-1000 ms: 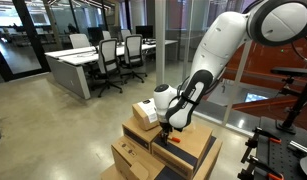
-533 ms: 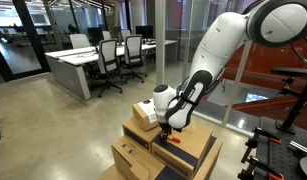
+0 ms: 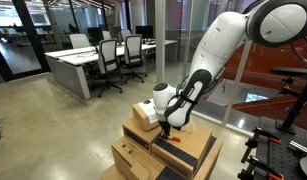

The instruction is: Put the marker in the jug

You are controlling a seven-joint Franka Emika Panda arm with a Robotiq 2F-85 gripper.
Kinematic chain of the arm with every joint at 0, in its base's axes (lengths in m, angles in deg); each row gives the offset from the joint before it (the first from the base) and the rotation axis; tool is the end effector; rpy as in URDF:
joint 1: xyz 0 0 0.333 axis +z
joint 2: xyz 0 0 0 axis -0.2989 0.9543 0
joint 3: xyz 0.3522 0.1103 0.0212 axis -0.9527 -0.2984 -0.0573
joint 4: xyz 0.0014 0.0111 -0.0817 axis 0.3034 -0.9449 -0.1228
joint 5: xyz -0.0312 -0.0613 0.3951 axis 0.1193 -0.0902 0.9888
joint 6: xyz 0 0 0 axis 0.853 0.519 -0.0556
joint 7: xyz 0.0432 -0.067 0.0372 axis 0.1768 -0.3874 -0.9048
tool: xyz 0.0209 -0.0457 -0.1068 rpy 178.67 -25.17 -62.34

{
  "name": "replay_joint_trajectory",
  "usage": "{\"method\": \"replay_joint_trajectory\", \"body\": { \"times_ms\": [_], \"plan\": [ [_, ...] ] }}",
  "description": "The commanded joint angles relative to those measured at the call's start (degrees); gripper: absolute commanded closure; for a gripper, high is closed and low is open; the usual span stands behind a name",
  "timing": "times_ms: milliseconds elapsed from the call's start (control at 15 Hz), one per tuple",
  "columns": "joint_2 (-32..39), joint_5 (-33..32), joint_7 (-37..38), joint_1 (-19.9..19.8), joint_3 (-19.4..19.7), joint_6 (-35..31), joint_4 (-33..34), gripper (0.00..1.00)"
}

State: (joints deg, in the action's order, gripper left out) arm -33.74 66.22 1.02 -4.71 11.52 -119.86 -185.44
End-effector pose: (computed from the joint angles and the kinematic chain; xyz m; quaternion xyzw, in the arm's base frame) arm 0.6484 0.1006 0.0396 0.9895 0.1213 -0.0248 0.0750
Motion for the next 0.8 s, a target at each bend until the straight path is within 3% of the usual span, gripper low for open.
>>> {"method": "replay_joint_trajectory", "body": {
  "times_ms": [0, 733],
  "plan": [
    [0.7, 0.2, 0.6, -0.1, -0.3, -0.2, 0.1, 1.0],
    [1.0, 0.1, 0.9, 0.2, -0.2, -0.6, 0.7, 0.96]
  ]
}}
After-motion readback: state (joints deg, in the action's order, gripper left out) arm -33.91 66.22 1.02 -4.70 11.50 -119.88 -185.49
